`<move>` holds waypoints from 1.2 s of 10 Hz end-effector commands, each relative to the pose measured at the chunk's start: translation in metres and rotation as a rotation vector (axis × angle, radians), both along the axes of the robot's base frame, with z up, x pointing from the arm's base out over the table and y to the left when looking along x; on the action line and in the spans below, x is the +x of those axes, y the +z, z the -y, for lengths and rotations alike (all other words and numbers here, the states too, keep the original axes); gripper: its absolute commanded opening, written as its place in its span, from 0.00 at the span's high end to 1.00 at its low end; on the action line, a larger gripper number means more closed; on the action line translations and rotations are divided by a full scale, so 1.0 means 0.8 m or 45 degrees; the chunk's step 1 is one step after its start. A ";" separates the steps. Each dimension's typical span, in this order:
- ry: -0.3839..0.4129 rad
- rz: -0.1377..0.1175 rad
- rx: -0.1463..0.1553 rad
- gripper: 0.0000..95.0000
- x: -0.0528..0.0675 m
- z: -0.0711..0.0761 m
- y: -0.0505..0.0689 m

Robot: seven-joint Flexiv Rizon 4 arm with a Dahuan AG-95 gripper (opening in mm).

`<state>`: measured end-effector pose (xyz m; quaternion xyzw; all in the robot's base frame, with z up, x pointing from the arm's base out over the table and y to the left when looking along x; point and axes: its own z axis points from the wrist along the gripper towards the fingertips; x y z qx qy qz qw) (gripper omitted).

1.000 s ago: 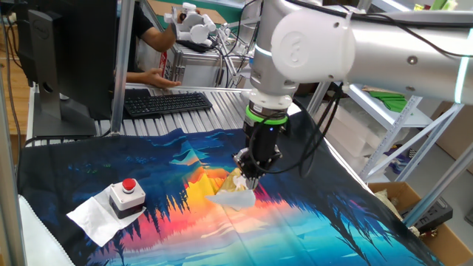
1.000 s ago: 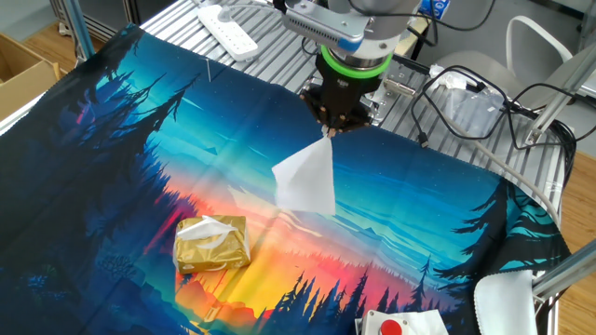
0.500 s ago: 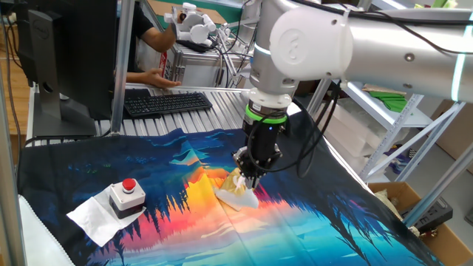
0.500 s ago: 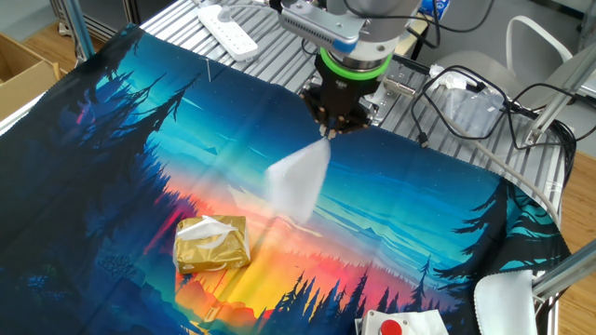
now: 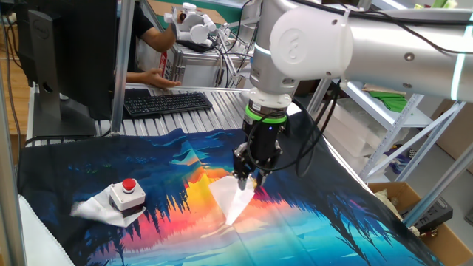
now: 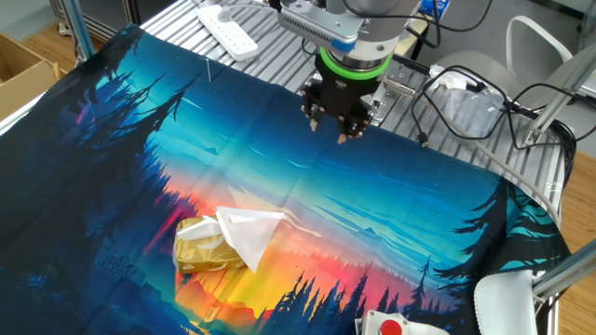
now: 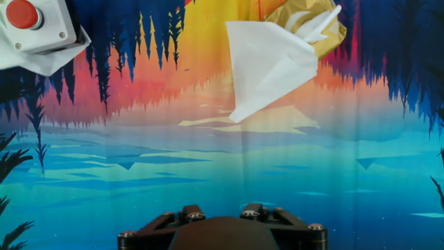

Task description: Pull out a napkin

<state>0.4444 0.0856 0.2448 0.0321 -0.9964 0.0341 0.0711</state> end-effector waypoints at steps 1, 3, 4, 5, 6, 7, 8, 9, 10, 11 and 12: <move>0.000 0.004 -0.002 0.00 -0.001 0.001 0.000; -0.003 0.005 0.000 0.00 -0.001 0.000 -0.001; -0.001 0.005 0.000 0.00 -0.001 0.000 -0.001; 0.005 0.005 0.001 0.00 -0.001 0.000 -0.001; 0.008 0.005 0.002 0.00 -0.001 0.000 -0.001; 0.012 0.005 0.002 0.00 -0.001 0.000 -0.001; 0.007 0.005 0.000 0.20 -0.001 0.000 -0.001; 0.003 0.007 -0.003 0.20 -0.001 0.000 -0.001; 0.007 0.007 -0.002 0.20 -0.001 0.000 -0.001; -0.002 0.007 -0.005 0.20 -0.001 0.000 -0.001; -0.008 0.008 -0.006 0.20 0.000 0.000 -0.002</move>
